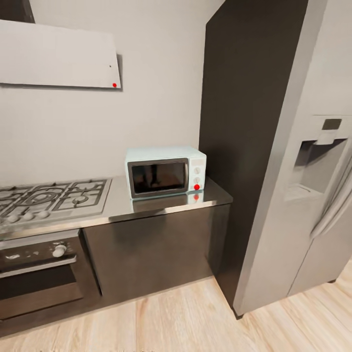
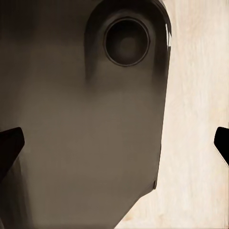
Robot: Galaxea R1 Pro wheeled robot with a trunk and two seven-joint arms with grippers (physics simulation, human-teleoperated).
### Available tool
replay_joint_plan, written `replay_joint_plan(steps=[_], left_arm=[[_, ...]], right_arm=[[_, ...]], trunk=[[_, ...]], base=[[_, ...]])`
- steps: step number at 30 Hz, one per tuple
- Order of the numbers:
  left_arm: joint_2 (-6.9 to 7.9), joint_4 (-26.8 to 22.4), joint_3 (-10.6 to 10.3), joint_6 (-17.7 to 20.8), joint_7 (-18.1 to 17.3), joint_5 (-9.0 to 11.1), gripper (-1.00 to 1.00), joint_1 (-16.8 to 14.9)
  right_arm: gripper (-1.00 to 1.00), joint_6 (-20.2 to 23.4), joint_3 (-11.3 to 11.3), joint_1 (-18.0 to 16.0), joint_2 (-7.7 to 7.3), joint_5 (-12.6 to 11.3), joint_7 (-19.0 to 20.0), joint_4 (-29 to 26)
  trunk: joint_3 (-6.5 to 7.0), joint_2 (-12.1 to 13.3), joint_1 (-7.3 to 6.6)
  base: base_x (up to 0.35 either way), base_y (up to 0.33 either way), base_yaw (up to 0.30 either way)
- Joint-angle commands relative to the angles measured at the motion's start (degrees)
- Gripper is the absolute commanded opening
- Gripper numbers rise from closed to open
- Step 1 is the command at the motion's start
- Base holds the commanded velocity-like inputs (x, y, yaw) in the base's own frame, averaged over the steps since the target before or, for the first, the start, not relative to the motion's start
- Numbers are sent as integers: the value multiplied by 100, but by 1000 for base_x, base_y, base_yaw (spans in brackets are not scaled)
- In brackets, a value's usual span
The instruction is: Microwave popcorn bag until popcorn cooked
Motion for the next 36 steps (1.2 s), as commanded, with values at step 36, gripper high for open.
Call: replay_joint_plan(steps=[36], left_arm=[[24,0,1,-3,5,57,100,3]], right_arm=[[100,-8,-5,-1,-8,4,-4,0]], trunk=[[-4,-2,0]], base=[[71,-49,116]])
